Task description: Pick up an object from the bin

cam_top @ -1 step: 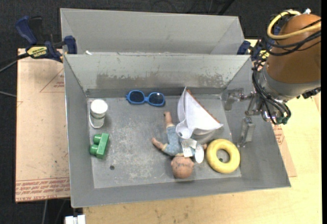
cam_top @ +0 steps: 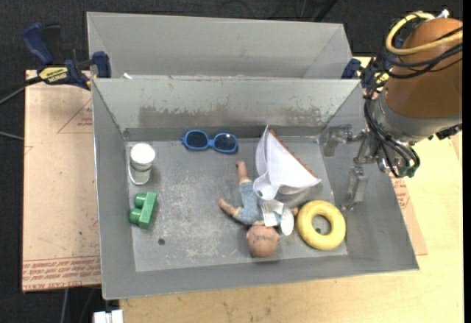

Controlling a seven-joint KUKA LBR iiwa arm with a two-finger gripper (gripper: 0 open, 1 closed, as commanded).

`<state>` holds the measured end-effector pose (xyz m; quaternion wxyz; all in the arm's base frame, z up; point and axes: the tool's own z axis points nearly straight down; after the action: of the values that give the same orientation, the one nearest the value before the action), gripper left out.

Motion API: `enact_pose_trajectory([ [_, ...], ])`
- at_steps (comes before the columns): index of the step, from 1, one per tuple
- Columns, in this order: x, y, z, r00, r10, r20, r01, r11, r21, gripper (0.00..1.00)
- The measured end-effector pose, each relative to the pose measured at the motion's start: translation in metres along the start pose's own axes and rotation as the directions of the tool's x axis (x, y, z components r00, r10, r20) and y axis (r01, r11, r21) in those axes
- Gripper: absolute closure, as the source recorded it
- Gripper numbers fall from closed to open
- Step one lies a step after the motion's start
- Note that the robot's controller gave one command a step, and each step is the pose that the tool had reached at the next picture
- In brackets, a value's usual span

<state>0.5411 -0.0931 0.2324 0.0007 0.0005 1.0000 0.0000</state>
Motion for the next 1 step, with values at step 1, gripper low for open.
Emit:
enact_pose_trajectory([
  [1,0.0019,-0.0009,0.0421,1.0,-0.005,0.005,0.005,1.0,0.001,0.0],
])
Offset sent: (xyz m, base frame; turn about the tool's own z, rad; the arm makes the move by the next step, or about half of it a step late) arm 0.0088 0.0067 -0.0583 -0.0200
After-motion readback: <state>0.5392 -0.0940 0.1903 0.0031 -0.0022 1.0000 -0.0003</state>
